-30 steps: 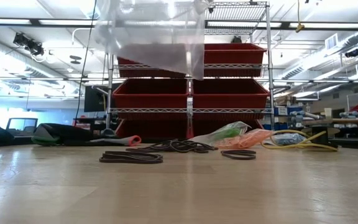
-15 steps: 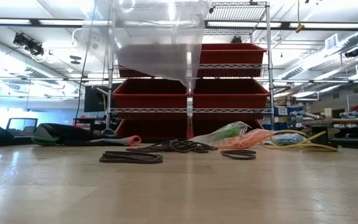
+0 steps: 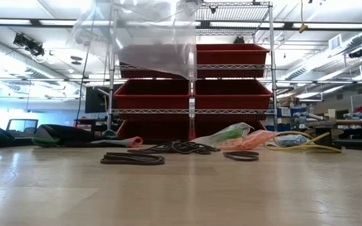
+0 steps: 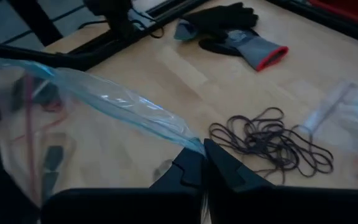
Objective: Sort rubber bands
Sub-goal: Open the transparent zip bag
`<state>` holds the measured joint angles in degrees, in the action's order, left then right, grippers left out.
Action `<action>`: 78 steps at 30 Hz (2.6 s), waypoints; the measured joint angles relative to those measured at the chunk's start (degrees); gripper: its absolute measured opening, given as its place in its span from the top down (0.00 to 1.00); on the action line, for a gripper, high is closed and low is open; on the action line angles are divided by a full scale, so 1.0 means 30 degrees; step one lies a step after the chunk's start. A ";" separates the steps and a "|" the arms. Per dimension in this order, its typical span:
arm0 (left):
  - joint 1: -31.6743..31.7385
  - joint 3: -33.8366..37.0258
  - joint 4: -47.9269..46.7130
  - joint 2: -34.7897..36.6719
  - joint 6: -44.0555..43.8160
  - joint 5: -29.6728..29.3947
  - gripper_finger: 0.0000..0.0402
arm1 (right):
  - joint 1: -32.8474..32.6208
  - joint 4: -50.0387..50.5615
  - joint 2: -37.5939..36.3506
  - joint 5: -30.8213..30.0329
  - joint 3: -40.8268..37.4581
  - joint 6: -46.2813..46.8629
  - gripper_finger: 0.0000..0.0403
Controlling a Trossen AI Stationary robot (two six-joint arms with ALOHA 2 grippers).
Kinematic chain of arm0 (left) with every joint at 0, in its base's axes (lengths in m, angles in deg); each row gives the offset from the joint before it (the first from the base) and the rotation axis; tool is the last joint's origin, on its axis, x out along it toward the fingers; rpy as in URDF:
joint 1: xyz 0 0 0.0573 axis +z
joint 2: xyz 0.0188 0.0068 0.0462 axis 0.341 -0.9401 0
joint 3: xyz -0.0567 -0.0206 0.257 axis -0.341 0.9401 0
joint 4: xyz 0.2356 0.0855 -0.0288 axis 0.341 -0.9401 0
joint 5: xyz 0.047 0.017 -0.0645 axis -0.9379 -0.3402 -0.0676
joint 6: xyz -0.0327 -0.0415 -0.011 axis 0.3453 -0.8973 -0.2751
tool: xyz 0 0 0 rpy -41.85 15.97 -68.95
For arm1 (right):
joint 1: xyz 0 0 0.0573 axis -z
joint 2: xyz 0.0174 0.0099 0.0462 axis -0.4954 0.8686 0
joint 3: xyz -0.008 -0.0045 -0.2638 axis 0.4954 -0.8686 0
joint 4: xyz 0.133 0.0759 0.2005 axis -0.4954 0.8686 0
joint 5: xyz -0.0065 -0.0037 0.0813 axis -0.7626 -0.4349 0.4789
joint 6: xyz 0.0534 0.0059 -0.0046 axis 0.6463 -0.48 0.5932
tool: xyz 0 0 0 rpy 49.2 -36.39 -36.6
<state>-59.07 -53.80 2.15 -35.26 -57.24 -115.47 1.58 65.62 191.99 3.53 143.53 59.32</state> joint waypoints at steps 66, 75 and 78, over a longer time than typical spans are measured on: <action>-0.0056 2.8922 3.2111 0.9668 -0.4331 -0.0143 0.88 | -0.0233 0.6239 0.0000 -0.0265 0.0000 0.2283 1.00; 0.0419 3.2223 3.9015 0.9617 -0.4258 -0.0581 0.88 | -0.0176 0.6075 0.0002 -0.0235 0.0000 0.2276 1.00; 0.0557 3.2217 3.9015 0.9617 -0.4174 -0.0699 0.88 | -0.0058 0.6067 0.0000 -0.0215 0.0000 0.2290 1.00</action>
<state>-57.40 42.85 119.20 -6.41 -69.76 -117.57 1.41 83.82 191.99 2.89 143.53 66.19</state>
